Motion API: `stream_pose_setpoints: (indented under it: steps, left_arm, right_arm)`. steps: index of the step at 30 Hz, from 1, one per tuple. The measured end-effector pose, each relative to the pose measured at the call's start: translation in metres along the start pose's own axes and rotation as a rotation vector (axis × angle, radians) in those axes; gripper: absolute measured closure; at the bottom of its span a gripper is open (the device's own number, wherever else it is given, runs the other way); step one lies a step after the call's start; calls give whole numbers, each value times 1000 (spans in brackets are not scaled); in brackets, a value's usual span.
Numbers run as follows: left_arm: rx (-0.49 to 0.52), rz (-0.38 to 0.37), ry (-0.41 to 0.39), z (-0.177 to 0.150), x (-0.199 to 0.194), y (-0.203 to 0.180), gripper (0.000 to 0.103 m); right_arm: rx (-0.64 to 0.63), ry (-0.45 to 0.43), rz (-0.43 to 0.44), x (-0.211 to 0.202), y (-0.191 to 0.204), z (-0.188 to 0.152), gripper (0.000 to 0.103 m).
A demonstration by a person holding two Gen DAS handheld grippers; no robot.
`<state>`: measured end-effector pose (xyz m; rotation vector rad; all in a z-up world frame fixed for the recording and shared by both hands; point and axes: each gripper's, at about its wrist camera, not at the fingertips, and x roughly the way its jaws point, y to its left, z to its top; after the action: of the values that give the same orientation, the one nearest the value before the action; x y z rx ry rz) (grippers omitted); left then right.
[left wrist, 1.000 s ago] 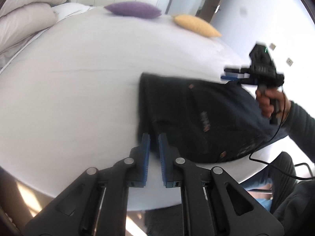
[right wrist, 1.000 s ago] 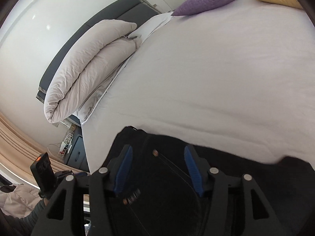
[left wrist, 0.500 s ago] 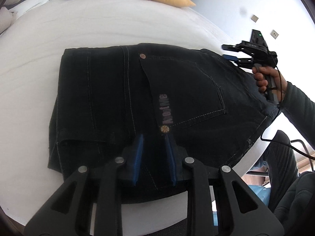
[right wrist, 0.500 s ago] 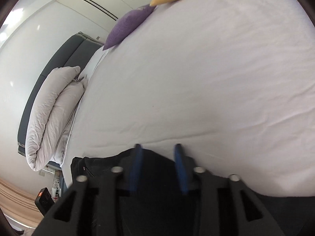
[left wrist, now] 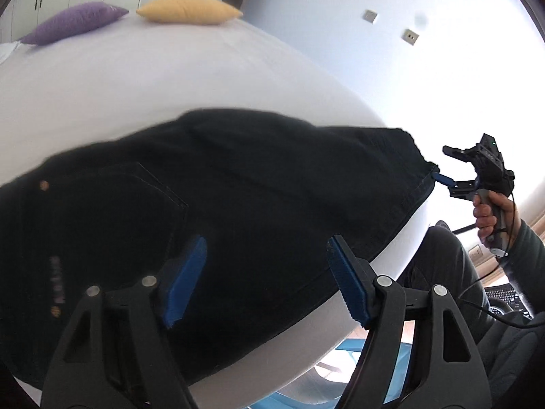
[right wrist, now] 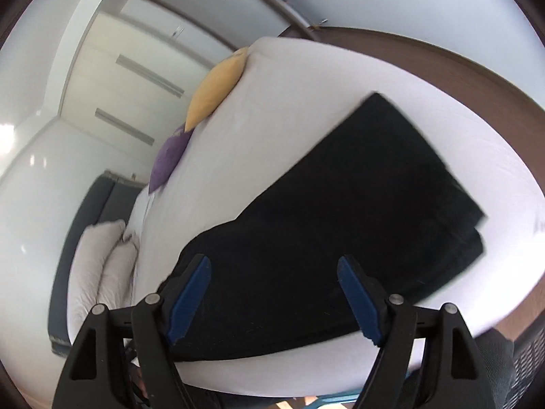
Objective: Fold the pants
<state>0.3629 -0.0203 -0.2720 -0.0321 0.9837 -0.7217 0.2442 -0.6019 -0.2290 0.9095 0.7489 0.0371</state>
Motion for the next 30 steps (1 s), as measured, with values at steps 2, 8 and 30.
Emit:
stream_pose_setpoints:
  steps: [2, 8, 30]
  left_arm:
    - [-20, 61, 92, -10, 25, 2, 32]
    - [2, 103, 80, -14, 4, -26, 32]
    - [177, -166, 53, 39, 20, -191, 31]
  right_arm:
    - [129, -19, 9, -11, -27, -9, 23]
    - [300, -87, 44, -22, -71, -12, 23]
    - [553, -89, 240, 12, -116, 17, 50]
